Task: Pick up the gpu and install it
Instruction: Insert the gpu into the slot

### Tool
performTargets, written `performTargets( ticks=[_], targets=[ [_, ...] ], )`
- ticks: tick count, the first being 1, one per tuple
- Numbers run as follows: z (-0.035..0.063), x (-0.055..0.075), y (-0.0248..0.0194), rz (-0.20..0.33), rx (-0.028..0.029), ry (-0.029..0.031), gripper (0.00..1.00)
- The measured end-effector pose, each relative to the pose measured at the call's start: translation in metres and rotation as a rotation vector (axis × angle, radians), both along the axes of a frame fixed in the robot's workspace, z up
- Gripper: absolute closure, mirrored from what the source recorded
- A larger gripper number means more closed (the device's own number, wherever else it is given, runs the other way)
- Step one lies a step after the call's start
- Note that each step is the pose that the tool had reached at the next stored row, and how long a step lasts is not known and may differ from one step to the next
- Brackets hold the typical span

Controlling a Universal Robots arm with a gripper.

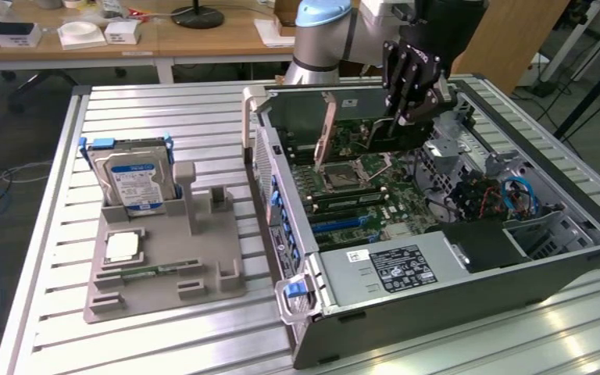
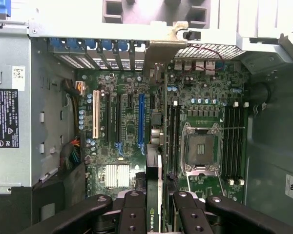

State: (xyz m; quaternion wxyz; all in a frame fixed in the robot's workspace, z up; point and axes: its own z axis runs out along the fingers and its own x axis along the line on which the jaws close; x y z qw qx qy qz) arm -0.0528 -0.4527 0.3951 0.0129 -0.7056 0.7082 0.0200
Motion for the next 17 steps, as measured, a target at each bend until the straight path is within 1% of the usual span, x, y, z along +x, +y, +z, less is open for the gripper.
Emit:
performTargets(
  ticks=[3, 7, 17],
  targets=[
    [-0.0001, 0.0000, 0.0000, -0.004, 0.0001, 0.0000, 0.74],
    [-0.0004, 0.0000, 0.0000, -0.027, 0.0000, 0.0000, 0.74],
    [-0.0005, 0.0000, 0.0000, -0.028, 0.0000, -0.0001, 0.74]
  ],
)
